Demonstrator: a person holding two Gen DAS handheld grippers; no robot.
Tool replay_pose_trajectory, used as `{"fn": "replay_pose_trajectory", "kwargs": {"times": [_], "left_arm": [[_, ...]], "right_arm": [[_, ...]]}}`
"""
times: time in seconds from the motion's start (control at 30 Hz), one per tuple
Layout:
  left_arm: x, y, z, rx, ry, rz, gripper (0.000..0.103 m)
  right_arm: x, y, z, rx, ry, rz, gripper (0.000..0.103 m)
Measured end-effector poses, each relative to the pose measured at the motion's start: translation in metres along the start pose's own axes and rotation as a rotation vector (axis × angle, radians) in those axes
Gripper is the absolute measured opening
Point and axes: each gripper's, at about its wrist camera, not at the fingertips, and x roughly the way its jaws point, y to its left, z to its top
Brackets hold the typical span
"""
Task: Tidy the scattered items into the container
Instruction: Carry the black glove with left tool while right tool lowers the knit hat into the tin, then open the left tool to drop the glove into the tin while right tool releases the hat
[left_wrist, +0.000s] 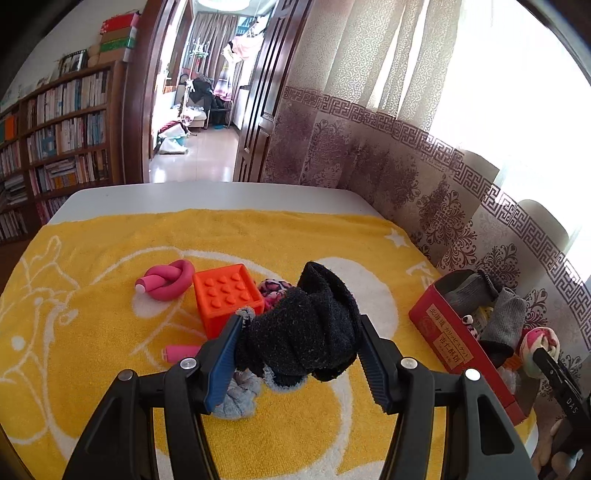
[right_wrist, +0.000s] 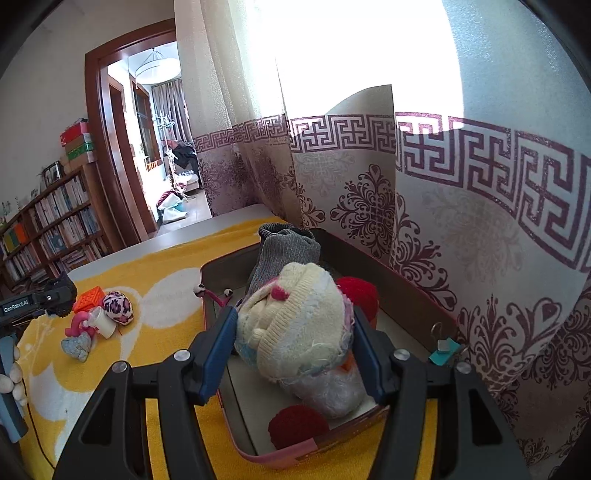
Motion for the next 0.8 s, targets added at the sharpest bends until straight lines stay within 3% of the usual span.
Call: {"fn": "replay_pose_trajectory", "kwargs": {"times": [0.27,0.5,0.8], "left_arm": [[0.012,-0.079,0.012,0.113,0.019,-0.094,0.062],[0.041,-0.149,0.018,0.206,0.058,-0.173,0.062],[0.079,-0.202,0.021,0.269,0.108,-0.23,0.062]], "right_arm": [[0.003,-0.006,-0.004,-0.01,0.04,0.045,0.067],[-0.006,-0.014,0.0,-0.007,0.01,0.059,0.067],[-0.004,-0.025,-0.001,0.018,0.008,0.057,0.067]]}}
